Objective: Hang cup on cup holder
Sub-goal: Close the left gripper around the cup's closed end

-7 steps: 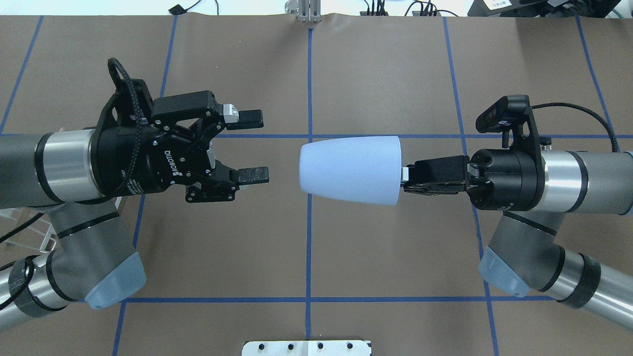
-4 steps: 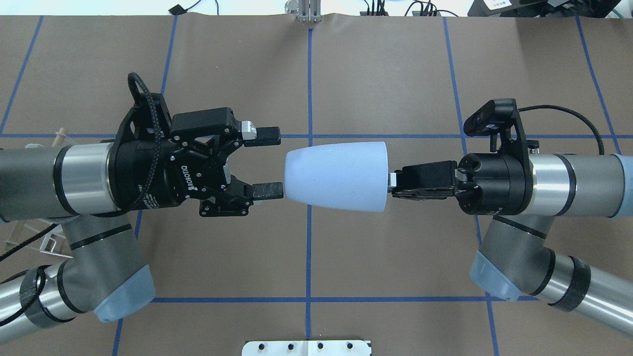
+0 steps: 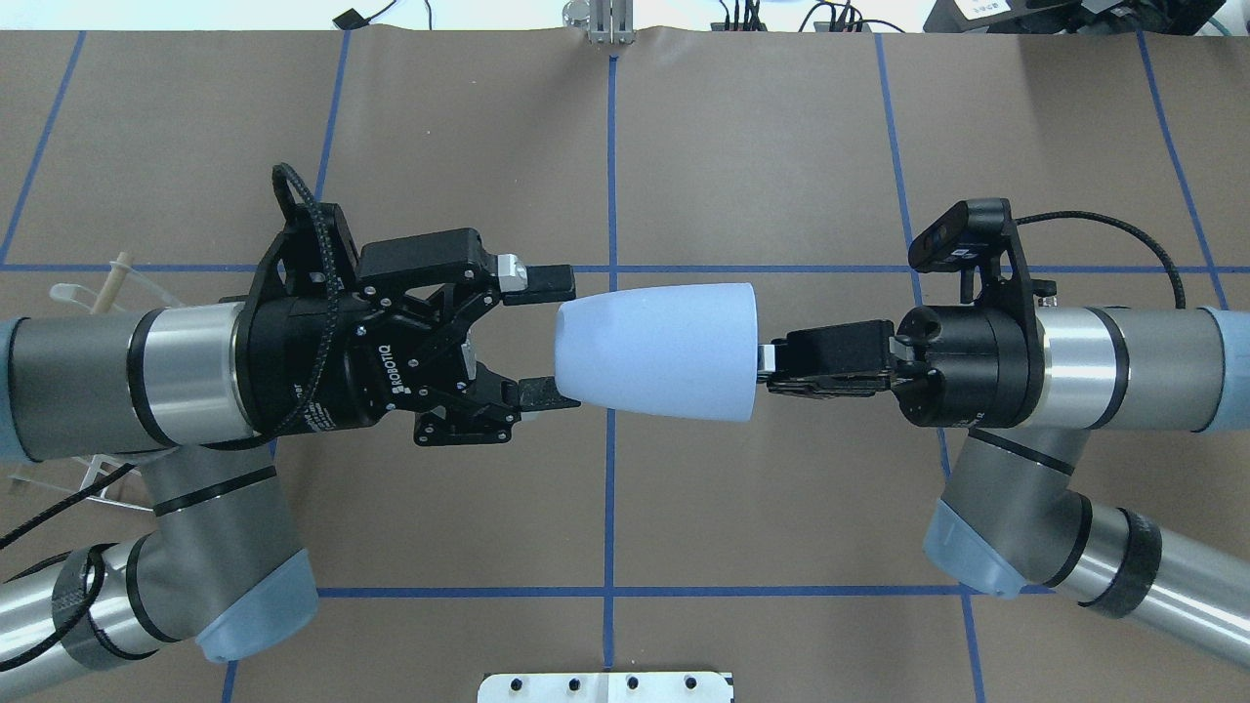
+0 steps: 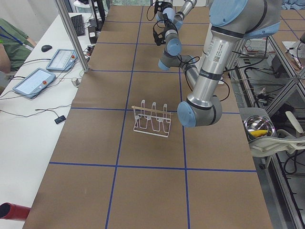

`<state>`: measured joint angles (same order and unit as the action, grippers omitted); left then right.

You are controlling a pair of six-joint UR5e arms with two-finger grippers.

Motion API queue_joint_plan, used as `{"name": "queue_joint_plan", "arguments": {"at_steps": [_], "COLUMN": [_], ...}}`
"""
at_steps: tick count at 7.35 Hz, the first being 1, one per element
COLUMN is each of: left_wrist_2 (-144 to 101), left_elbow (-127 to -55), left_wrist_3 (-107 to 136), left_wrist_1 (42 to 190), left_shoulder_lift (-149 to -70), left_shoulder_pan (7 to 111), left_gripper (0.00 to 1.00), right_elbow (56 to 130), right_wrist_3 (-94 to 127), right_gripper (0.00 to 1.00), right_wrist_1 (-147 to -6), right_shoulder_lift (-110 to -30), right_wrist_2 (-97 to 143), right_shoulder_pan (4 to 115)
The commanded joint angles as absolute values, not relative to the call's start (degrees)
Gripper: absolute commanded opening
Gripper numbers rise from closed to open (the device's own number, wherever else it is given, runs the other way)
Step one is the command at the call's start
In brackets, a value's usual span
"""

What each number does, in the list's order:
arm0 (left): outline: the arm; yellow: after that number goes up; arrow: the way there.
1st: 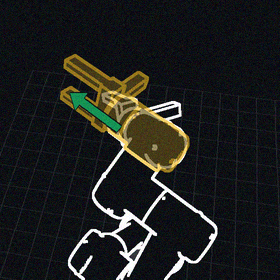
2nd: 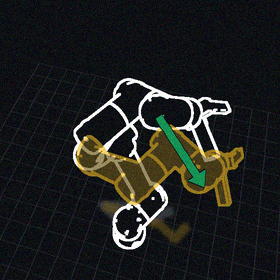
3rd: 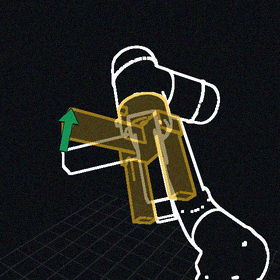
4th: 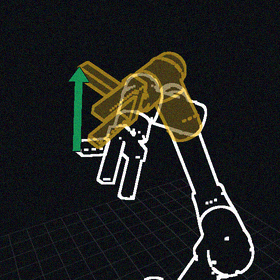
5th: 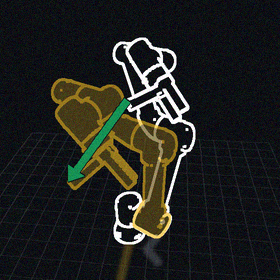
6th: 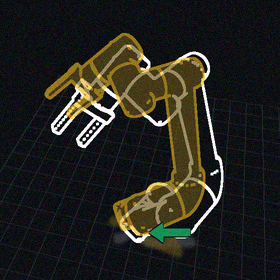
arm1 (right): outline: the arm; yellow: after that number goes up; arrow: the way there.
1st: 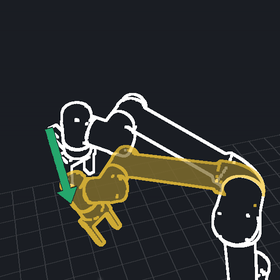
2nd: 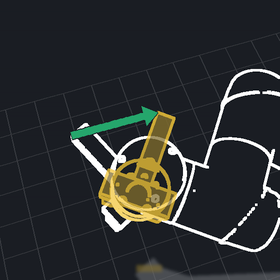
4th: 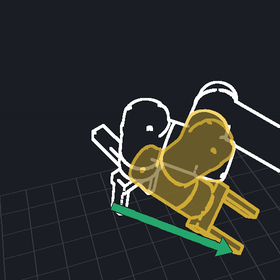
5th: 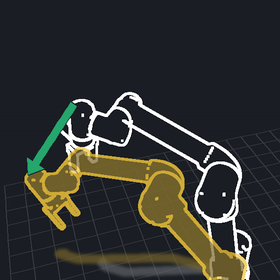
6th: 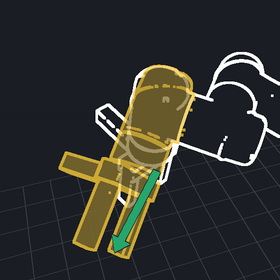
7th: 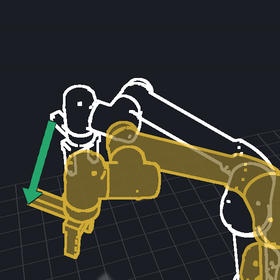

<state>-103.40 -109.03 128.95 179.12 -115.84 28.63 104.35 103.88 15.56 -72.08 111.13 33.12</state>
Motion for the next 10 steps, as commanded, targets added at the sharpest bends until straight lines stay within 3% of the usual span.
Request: {"name": "queue_joint_plan", "arguments": {"at_steps": [1, 10], "left_wrist_2": [-103.27, -102.40], "left_elbow": [-109.07, -109.42], "left_wrist_3": [128.94, 129.02], "left_wrist_1": [179.12, 179.12], "left_shoulder_lift": [-116.19, -116.28], "left_shoulder_pan": [27.52, 26.19], "left_gripper": [0.98, 0.98], "right_elbow": [104.41, 104.41], "right_wrist_3": [103.89, 103.89], "right_gripper": [0.00, 0.00], "right_wrist_1": [15.38, 15.47], "right_shoulder_lift": [-71.98, -72.07], "right_wrist_2": [111.09, 111.09], "right_shoulder_pan": [33.05, 32.61]}}
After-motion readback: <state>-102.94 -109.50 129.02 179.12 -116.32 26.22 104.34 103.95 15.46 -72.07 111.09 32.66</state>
